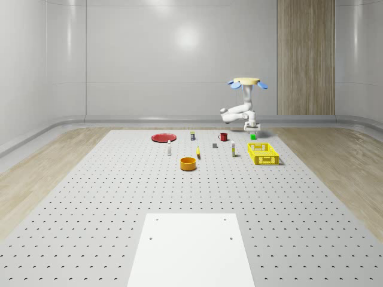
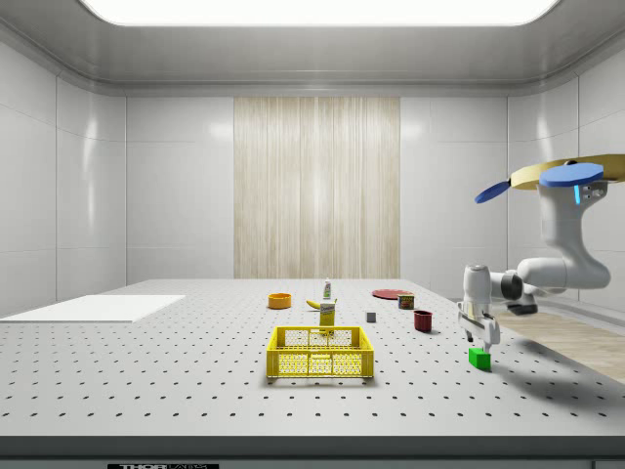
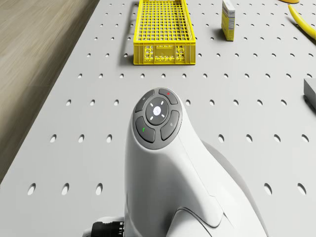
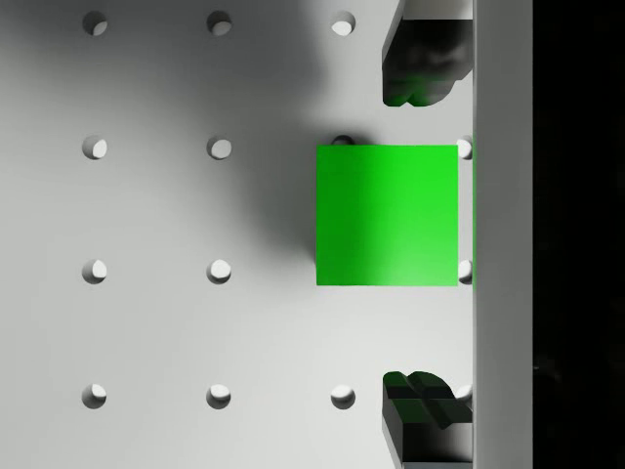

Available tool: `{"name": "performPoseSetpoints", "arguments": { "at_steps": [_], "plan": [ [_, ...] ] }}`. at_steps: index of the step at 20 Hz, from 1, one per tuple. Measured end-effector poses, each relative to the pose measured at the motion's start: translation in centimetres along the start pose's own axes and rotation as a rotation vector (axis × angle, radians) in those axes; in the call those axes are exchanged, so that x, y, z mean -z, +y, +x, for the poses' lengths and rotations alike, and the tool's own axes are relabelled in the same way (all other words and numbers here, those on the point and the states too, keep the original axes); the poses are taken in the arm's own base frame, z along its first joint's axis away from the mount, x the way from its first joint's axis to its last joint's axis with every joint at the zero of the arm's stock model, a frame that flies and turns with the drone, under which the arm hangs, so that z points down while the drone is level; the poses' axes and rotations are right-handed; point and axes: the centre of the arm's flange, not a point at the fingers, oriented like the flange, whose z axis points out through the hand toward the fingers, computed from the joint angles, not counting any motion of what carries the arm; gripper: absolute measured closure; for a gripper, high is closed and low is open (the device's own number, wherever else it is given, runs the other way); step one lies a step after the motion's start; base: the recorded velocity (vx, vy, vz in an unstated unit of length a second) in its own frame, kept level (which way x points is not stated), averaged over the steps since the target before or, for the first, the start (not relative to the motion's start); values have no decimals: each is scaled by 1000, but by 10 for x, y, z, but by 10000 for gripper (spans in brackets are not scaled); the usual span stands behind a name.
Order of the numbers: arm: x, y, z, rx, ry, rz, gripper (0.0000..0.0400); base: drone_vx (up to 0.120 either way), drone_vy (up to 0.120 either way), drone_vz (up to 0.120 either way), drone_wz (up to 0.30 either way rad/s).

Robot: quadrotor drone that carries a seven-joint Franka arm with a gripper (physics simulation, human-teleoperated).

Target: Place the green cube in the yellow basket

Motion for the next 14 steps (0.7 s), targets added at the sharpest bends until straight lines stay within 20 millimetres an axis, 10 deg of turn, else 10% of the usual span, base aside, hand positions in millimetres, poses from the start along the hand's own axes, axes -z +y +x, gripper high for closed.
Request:
{"name": "performPoseSetpoints", "arguments": {
  "at_steps": [14],
  "plan": [
    [-26, 0, 0, 0, 0, 0, 0, 0, 0, 0, 0]
  ]
}}
